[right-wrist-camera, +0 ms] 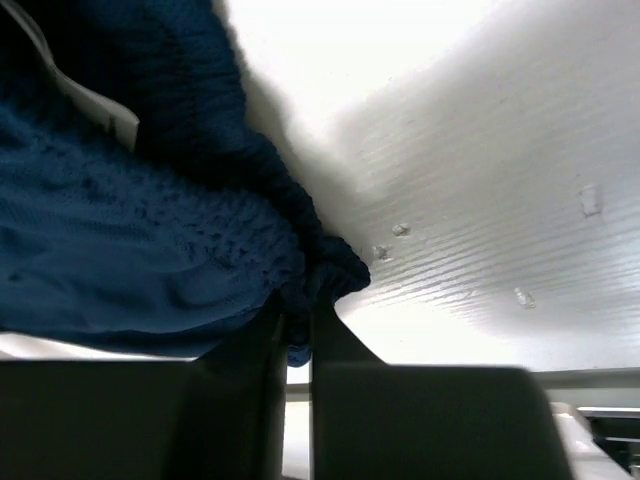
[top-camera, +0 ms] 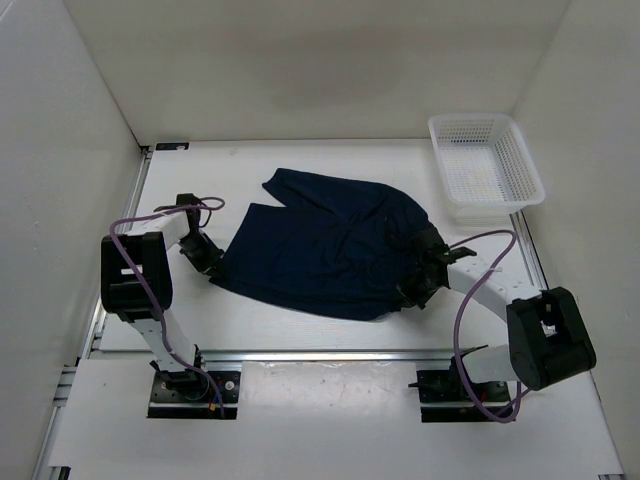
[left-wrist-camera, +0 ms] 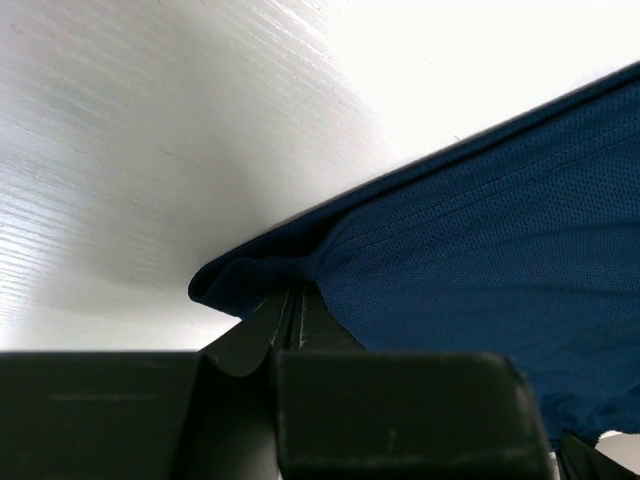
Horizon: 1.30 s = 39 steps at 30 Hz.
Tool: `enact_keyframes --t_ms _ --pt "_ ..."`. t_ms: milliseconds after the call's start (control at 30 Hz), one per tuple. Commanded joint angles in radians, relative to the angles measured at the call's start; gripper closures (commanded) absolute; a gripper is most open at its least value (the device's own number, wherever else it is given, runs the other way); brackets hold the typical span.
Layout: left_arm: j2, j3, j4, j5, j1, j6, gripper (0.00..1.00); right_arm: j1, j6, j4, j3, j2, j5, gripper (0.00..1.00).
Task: Fold and stack the shorts
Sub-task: Flatten the shorts out
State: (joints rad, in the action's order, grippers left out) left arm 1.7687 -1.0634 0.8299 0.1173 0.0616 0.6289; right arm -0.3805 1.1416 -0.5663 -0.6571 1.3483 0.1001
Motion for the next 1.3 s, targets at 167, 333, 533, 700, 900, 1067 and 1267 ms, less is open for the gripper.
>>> enact_keyframes --t_ms 167,333,533,700,900,1067,1267 --pt "-0.112 -0.127 0.029 0.001 -0.005 0.009 0.90 0.018 -0.150 -0.029 -0.229 -0.023 -0.171 1.00" --pt "-0.103 -0.418 0.156 0.041 -0.005 0.040 0.90 0.069 -0.388 -0.029 -0.573 0.048 -0.261 1.00" --pt "-0.199 -0.597 0.221 0.050 -0.005 0.060 0.90 0.045 -0.562 0.035 -0.606 -0.085 -0.420 1.00" --pt "-0.365 -0.234 0.123 0.087 -0.031 0.084 0.90 0.034 -0.457 0.057 -0.153 -0.332 -0.510 0.83" --pt "-0.350 0.057 0.034 0.076 -0.049 0.086 0.90 0.063 -0.083 -0.017 0.109 -0.428 -0.301 0.32" --pt "-0.376 0.057 0.034 0.039 -0.049 0.077 0.90 0.063 0.006 0.006 0.146 -0.449 -0.177 0.34" --pt "-0.387 0.036 0.034 0.039 -0.049 0.077 0.90 0.063 0.093 0.176 0.208 -0.402 -0.028 0.27"
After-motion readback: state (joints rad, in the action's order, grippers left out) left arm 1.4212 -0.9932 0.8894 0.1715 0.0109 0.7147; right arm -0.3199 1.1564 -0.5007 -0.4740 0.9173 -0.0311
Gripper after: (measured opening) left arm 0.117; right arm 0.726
